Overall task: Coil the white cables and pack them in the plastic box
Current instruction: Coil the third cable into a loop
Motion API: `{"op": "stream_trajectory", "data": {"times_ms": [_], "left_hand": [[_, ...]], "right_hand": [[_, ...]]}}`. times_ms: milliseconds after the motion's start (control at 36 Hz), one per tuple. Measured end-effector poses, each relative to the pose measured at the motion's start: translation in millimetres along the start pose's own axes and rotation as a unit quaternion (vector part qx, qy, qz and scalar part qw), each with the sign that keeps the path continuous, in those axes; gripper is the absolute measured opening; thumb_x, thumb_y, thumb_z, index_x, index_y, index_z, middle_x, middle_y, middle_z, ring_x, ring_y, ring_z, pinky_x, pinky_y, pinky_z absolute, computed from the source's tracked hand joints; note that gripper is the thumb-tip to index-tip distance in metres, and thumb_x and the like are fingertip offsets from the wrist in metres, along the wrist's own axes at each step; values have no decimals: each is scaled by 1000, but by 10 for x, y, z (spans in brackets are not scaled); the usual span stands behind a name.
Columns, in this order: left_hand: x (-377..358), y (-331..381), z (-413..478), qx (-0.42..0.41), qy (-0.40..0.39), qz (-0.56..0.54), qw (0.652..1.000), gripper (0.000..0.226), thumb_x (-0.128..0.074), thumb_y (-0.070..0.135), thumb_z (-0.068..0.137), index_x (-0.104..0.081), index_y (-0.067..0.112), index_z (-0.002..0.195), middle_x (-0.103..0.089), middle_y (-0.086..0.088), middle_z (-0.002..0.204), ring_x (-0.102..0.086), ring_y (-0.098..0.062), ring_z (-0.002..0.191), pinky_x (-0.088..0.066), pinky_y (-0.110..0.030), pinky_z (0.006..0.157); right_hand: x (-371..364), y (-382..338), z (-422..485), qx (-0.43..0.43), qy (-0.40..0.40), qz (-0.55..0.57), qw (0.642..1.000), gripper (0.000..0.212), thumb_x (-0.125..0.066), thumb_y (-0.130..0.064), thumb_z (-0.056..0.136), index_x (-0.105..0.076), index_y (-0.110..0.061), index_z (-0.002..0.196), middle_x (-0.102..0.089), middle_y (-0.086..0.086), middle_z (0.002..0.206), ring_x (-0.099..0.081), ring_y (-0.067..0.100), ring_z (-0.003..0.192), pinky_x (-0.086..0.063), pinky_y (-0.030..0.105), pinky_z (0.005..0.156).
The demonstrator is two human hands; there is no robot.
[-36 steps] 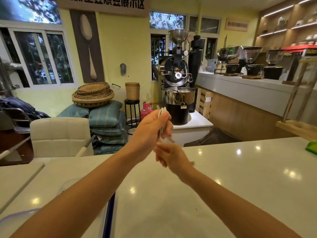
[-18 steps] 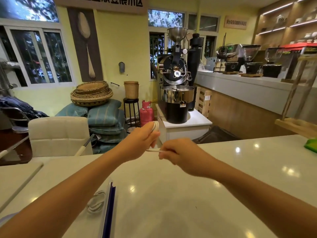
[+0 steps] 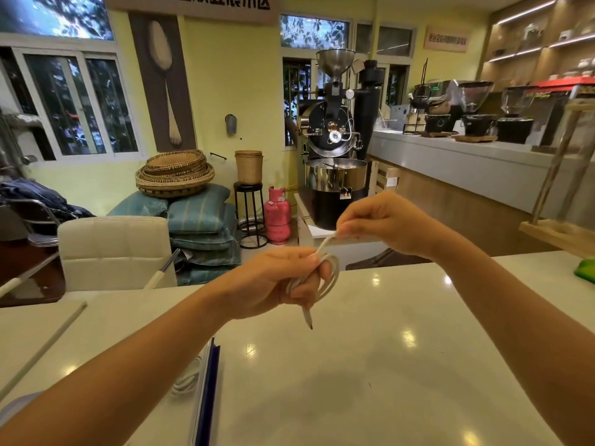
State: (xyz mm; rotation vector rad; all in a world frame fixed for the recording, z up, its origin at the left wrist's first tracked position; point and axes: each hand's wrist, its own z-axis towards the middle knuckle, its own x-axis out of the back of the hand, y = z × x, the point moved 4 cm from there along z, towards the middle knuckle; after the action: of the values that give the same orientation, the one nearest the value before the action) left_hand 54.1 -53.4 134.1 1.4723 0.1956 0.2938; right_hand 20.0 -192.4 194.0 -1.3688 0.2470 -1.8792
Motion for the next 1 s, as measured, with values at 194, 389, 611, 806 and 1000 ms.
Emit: {"op": "stream_trajectory", "data": {"times_ms": [194, 389, 611, 806, 1000], "left_hand": [[-36, 102, 45, -72, -69, -145, 984, 21, -58, 31, 83, -61, 11, 84, -52, 9, 54, -47, -4, 48, -48, -19, 57], [27, 131, 109, -96, -38, -194, 976, 21, -52, 28, 85, -59, 9, 80, -51, 7, 52, -49, -5, 46, -50, -19, 56], [200, 61, 115, -68, 93, -159, 981, 34, -35, 24, 90, -60, 7, 74, -43, 5, 46, -42, -7, 41, -49, -19, 54], [227, 26, 107, -39, 109, -171, 978, 30, -33, 22, 89, -54, 4, 81, -46, 6, 46, -41, -4, 39, -48, -18, 52], [234, 45, 88, -19, 126, -157, 979, 25, -40, 24, 80, -54, 3, 79, -46, 5, 44, -40, -4, 38, -48, -17, 50]], "right_hand": [[-286, 257, 12, -31, 76, 280, 956, 12, -54, -22, 76, -64, -15, 75, -61, -6, 60, -54, 6, 59, -46, 15, 58], [-753, 359, 31, -51, 111, 418, 900, 19, -49, -12, 87, -67, -18, 84, -71, -7, 69, -66, 8, 68, -56, 21, 63], [-884, 388, 42, -124, 125, 444, 879, 19, -46, -10, 90, -64, -13, 89, -65, 3, 78, -66, 9, 65, -58, 21, 64], [-892, 405, 96, -145, 131, 541, 818, 15, -45, -15, 90, -60, -12, 92, -63, 6, 80, -62, 14, 67, -56, 24, 63], [-981, 420, 121, -158, 118, 617, 762, 22, -40, -14, 92, -61, -8, 97, -65, 7, 82, -64, 14, 67, -56, 23, 63]]}}
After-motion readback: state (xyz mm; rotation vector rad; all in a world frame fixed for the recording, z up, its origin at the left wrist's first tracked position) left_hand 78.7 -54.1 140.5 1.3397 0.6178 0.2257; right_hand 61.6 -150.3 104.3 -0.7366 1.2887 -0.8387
